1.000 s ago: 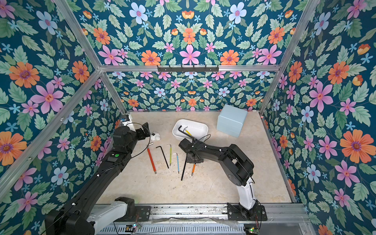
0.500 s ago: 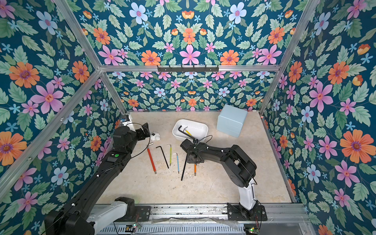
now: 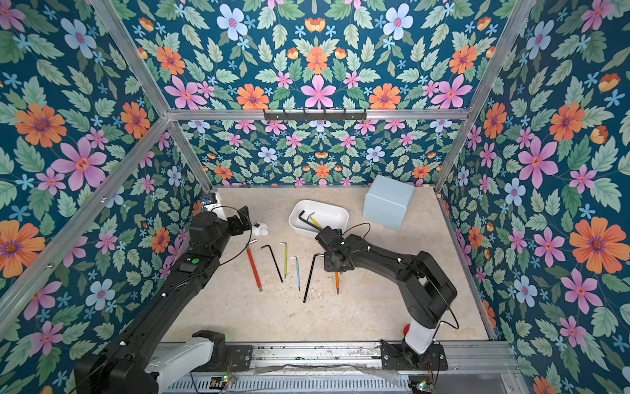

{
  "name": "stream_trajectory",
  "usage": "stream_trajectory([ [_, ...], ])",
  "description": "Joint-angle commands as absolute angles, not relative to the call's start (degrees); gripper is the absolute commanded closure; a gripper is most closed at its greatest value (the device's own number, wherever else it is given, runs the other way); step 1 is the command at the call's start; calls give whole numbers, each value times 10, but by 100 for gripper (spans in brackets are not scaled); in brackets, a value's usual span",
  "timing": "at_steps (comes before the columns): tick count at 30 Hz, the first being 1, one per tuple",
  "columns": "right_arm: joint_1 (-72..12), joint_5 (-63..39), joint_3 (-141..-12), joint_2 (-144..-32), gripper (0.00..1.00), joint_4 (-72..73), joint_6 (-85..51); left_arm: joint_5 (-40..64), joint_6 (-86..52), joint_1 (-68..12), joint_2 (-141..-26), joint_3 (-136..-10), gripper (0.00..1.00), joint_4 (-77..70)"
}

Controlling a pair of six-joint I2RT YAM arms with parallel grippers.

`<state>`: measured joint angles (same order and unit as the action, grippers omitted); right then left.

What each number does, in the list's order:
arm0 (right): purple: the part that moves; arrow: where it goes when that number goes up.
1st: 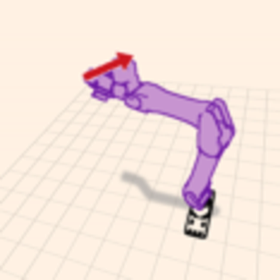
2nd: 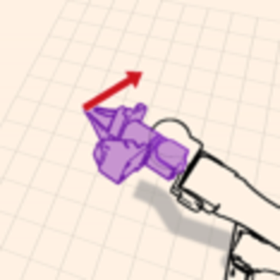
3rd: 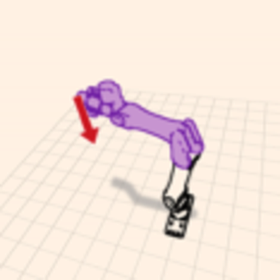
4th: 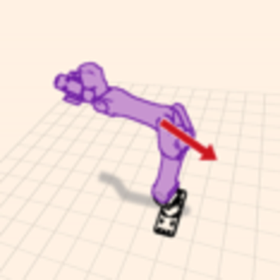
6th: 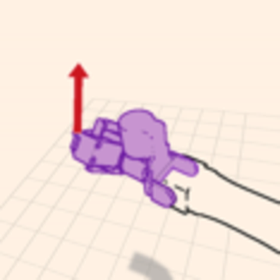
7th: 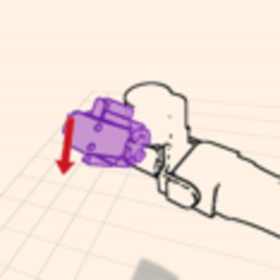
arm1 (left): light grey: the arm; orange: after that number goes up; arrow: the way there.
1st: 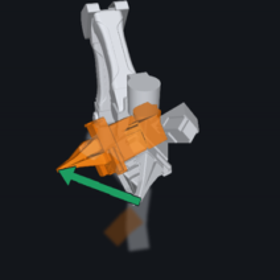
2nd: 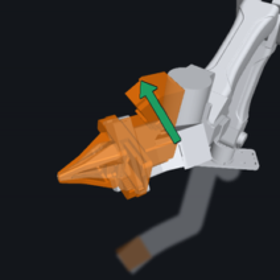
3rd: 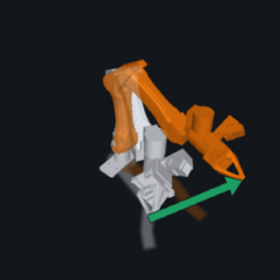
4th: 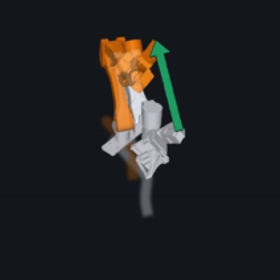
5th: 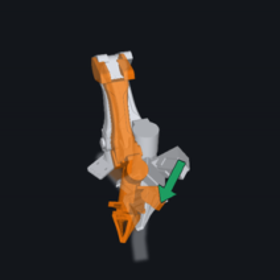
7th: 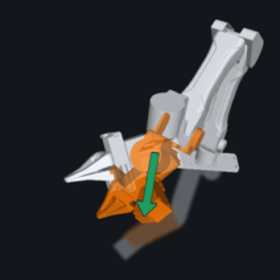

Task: Put the hex key on the desktop into the storage box
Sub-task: Pick up the Allen key from the center of the board, then place the Allen key in the storage box.

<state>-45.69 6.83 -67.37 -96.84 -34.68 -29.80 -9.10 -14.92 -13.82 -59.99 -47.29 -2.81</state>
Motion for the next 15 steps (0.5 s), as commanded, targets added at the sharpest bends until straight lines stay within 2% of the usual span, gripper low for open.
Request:
stream_trajectory([
  [1, -458, 34, -680, -919, 100, -366, -223, -90, -153, -138, -597, -472, 1, -36],
  [8, -433, -8, -683, -817, 100, -305, 17, -85, -159, -138, -597, -475, 1, -39],
  [15, -357, -93, -769, -865, 100, -284, 219, -81, -160, -138, -596, -479, 1, -37],
])
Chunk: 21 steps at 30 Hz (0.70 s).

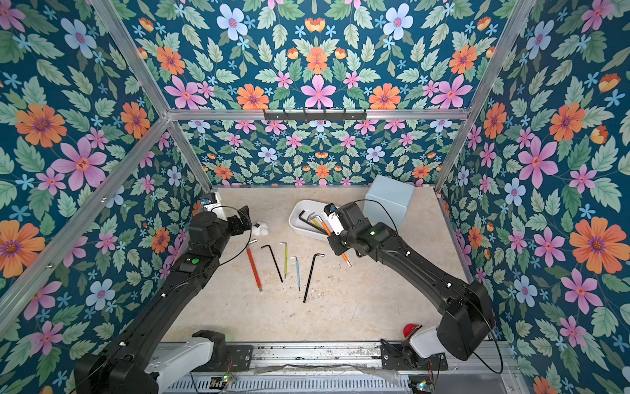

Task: Put the hex key on the desktop into the storage box
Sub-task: Place the Allen key in the storage box.

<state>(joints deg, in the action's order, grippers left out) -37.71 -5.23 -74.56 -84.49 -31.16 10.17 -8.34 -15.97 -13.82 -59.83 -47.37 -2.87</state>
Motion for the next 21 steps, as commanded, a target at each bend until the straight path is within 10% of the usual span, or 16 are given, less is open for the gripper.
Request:
stream_trajectory([
  [1, -346, -101, -785, -880, 100, -278, 237, -81, -159, -138, -596, -479, 1, -36],
  [21, -287, -141, -1217, -1324, 100, -379, 339, -104, -135, -138, -592, -488, 0, -22],
])
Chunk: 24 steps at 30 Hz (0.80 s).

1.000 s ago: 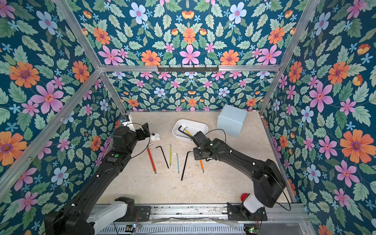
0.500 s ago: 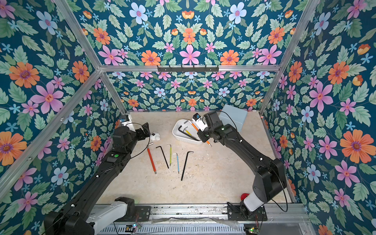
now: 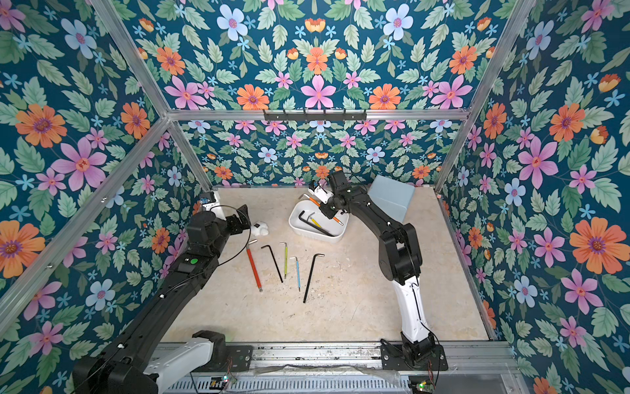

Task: Put the hex key on the desktop into the storage box
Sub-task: Place the Allen key in the storage box.

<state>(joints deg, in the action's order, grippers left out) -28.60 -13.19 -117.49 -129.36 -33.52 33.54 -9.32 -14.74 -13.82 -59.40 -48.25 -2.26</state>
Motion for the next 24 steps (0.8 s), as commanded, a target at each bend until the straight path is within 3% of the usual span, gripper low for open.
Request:
stream_trajectory([
  [1, -287, -140, -1229, -1334, 100, -386, 336, -105, -134, -138, -592, -488, 0, -22],
  [24, -305, -55, -1284, -1420, 100, -404, 285, -105, -132, -137, -600, -486, 0, -26],
])
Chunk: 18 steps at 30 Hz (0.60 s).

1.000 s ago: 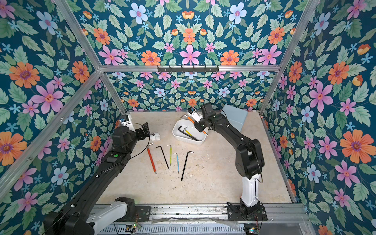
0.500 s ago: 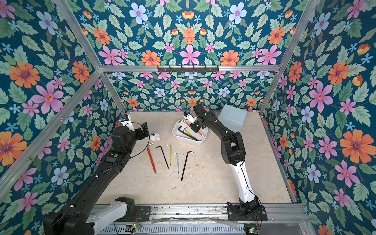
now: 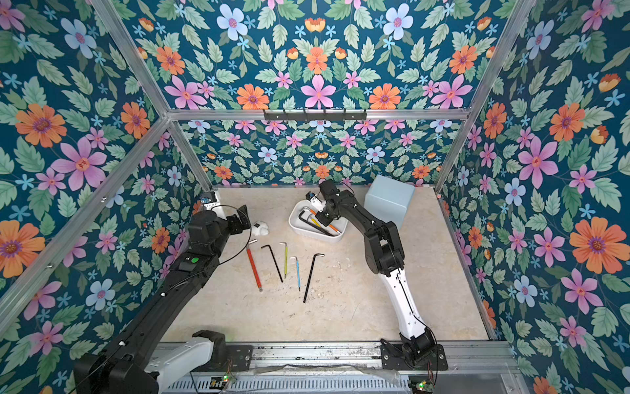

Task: Put the hex key on the desktop into the storage box
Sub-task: Place the Allen key in the storage box.

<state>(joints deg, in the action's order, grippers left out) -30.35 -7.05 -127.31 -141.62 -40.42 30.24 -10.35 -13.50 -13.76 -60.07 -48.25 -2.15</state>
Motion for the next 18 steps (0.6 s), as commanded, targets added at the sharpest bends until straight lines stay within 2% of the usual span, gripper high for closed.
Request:
stream_trajectory([
  [1, -304, -56, -1284, -1420, 96, -402, 281, -106, -131, -137, -599, -484, 0, -25],
  [3, -304, -55, -1283, -1417, 80, -398, 276, -108, -129, -137, -596, -483, 0, -24],
  [4, -305, -55, -1283, -1415, 75, -395, 274, -108, -129, -137, -595, -482, 1, -25],
  [14, -312, -38, -1230, -1332, 60, -332, 233, -108, -131, -137, -594, -482, 0, -25],
  [18, -328, 0, -1132, -1236, 51, -257, 196, -107, -132, -137, -596, -482, 1, -25],
])
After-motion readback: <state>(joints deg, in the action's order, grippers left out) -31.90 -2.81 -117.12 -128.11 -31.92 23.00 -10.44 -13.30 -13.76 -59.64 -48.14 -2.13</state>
